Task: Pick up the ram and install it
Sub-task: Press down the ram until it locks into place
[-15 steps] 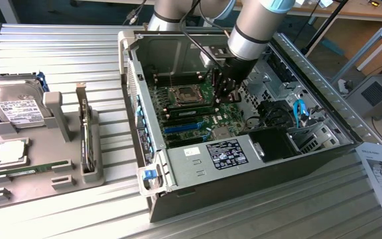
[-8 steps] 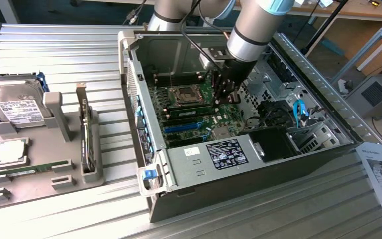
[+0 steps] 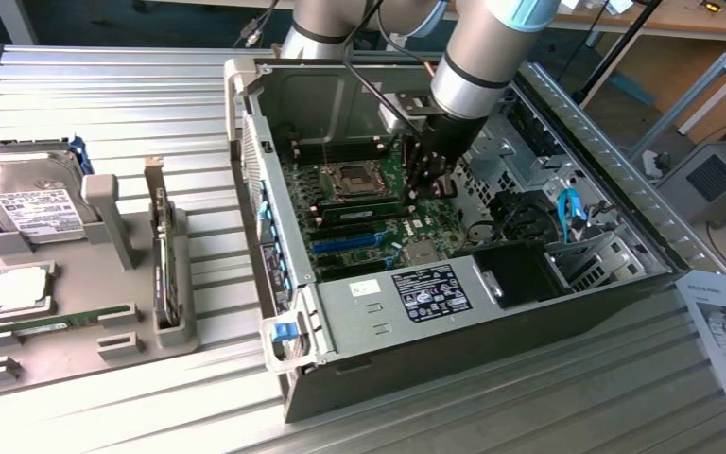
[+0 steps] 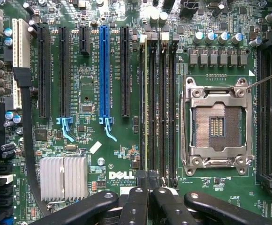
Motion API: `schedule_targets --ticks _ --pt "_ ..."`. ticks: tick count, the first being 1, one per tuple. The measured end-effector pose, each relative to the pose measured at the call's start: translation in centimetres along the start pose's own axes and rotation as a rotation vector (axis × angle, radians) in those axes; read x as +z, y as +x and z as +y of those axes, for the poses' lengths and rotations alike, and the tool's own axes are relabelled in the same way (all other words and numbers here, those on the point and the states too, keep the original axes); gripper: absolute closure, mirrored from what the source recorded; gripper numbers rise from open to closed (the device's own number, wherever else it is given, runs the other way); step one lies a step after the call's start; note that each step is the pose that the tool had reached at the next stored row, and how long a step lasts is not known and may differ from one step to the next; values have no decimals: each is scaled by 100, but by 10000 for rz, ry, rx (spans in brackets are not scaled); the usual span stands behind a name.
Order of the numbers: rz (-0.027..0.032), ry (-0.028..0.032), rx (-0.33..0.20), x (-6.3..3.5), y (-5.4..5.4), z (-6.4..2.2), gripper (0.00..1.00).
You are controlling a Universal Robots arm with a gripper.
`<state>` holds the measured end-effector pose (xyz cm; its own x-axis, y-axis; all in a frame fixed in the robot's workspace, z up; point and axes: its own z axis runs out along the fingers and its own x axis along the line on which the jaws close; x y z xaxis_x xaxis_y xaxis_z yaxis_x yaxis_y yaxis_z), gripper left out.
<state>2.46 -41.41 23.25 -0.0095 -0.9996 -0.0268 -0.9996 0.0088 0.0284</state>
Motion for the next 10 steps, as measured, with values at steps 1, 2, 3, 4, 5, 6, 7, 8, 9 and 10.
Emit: schedule_targets --ticks 1,2,3,4,5,6,7,8,9,10 --pt "-1 0 0 0 0 0 89" --pt "0 1 0 0 0 0 89" --pt "-1 0 0 1 0 0 89" --pt "-1 0 0 3 1 0 89" --pt "-1 0 0 6 1 0 89" --pt "1 0 1 10 2 0 89" --pt "2 -1 0 13 2 0 89" --pt "1 0 1 13 2 0 89" --pt "2 0 0 14 2 0 89" --pt "0 0 0 14 2 0 89"
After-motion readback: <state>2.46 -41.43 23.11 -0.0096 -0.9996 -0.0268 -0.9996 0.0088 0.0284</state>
